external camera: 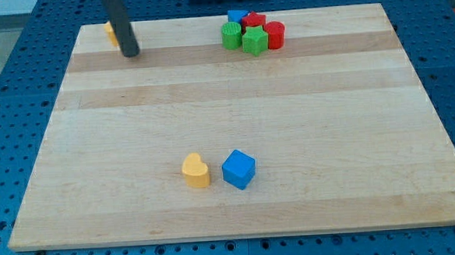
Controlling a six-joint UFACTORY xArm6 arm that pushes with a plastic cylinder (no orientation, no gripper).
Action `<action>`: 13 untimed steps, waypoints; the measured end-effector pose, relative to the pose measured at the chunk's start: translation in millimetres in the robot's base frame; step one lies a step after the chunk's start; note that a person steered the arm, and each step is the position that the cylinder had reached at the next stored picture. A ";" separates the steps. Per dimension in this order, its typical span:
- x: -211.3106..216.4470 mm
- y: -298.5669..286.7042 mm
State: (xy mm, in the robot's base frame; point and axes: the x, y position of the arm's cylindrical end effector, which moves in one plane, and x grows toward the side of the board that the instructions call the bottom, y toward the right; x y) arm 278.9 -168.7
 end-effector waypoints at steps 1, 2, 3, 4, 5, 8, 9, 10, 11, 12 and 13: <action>-17.7 48.4; -49.0 70.7; -76.5 95.2; -85.4 129.9; -72.1 167.3; -46.9 276.4; -46.9 273.3; -37.0 258.3; -22.2 238.0; -1.0 218.2; 22.4 192.5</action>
State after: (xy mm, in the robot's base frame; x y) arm 301.3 23.8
